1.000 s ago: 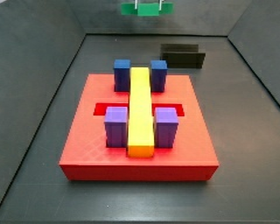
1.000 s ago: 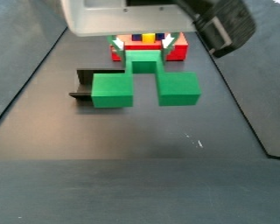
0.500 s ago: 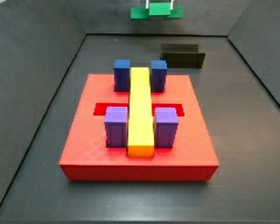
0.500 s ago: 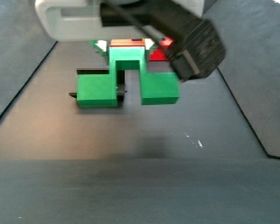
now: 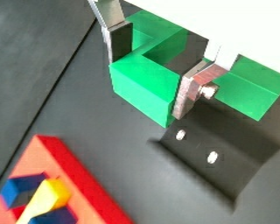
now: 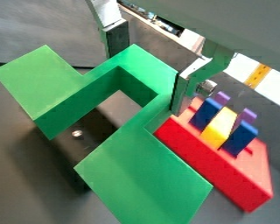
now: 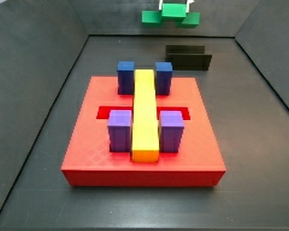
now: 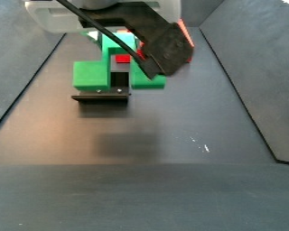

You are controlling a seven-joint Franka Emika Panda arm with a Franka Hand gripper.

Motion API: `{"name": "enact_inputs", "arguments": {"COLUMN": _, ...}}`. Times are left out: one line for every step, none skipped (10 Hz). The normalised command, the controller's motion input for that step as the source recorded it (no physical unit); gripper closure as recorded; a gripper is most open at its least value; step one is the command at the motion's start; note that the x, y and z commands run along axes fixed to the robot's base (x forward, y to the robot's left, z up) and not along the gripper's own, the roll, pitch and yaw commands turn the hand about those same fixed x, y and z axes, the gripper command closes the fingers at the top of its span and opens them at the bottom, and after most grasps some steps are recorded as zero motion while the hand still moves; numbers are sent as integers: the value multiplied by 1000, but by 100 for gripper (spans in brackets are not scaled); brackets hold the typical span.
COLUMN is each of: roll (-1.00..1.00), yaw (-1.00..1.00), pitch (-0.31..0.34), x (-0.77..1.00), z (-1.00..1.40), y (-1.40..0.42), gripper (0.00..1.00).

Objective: Pick up the green object. Move up. Place the green object on the fixture. Regrasp the green object. Move to above the board. Insert the green object.
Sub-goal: Place the green object on the fixture.

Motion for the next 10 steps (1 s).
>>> {"name": "enact_inputs", "arguments": {"roll": -271, "yaw": -51, "pitch": 243, "x": 837, "z": 0, "y": -506, "gripper": 100}}
{"name": "enact_inputs", "arguments": {"roll": -309, "yaw": -31, "pitch": 246, "x": 889, "z": 0, "y": -443, "gripper": 100}}
{"name": "enact_inputs", "arguments": {"roll": -351, "yaw": -100, "pitch": 143, "x": 923, "z": -6, "y": -300, "gripper": 100}}
{"name": "enact_inputs", "arguments": {"roll": -540, "yaw": -223, "pitch": 0, "x": 929, "z": -269, "y": 0, "gripper": 100}}
{"name": "enact_inputs", "arguments": {"roll": -526, "yaw": -266, "pitch": -91, "x": 894, "z": -349, "y": 0, "gripper": 100}}
{"name": "enact_inputs", "arguments": {"roll": -443, "yaw": -257, "pitch": -271, "x": 783, "z": -457, "y": 34, "gripper": 100}}
{"name": "enact_inputs", "arguments": {"roll": -340, "yaw": -46, "pitch": -440, "x": 711, "z": -526, "y": 17, "gripper": 100}}
{"name": "enact_inputs", "arguments": {"roll": -206, "yaw": 0, "pitch": -257, "x": 849, "z": -200, "y": -97, "gripper": 100}}
{"name": "enact_inputs", "arguments": {"roll": -6, "yaw": 0, "pitch": 0, "x": 843, "z": 0, "y": -234, "gripper": 100}}
{"name": "enact_inputs", "arguments": {"roll": 6, "yaw": 0, "pitch": 197, "x": 743, "z": 17, "y": -280, "gripper": 100}}
